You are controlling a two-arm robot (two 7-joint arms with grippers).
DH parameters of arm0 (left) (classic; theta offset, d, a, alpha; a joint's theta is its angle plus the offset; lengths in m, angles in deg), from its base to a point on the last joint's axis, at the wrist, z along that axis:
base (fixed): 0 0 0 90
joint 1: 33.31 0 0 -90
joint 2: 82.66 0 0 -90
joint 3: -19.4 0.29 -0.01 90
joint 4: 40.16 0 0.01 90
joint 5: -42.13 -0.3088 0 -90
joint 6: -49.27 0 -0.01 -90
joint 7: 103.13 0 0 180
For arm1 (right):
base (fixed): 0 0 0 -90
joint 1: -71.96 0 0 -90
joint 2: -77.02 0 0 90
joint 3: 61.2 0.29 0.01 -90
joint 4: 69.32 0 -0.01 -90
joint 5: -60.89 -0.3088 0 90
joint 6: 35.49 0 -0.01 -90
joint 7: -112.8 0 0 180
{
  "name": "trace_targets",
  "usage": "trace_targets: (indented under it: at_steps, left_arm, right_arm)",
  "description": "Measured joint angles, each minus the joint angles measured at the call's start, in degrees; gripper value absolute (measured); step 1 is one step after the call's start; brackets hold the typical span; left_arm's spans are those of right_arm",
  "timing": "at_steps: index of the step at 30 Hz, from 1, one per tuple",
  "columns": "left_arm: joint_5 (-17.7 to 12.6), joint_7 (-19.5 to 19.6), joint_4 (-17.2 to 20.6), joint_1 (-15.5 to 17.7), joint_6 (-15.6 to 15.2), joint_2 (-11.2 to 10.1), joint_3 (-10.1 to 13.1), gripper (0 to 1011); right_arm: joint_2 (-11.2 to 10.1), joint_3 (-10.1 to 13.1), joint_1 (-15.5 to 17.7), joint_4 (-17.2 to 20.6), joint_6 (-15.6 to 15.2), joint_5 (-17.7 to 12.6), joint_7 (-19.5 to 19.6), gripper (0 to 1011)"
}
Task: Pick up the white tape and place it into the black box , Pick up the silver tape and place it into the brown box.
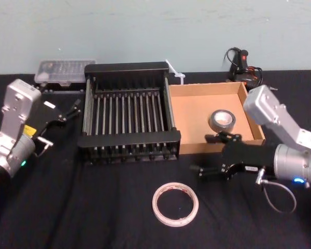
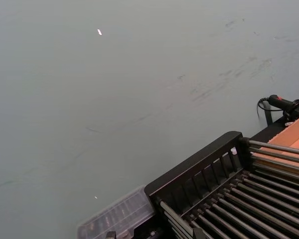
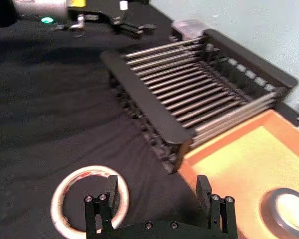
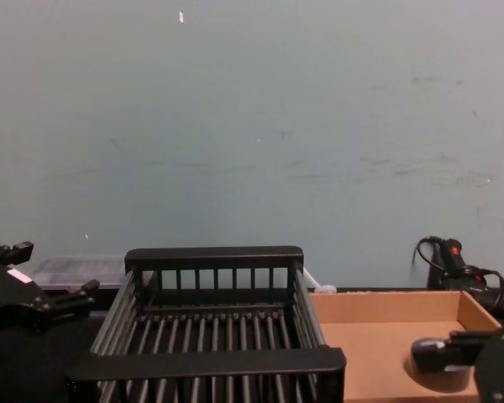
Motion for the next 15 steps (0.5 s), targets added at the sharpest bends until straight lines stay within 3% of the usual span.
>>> trace_targets:
  at_steps: [15]
  left_arm:
    - [0.00,0.00,0.00,0.00,0.00,0.00,0.00,1001]
  right_arm:
    - [-0.46,-6.09,-3.66,-2.21,0.20,0.78,-3.52,1000]
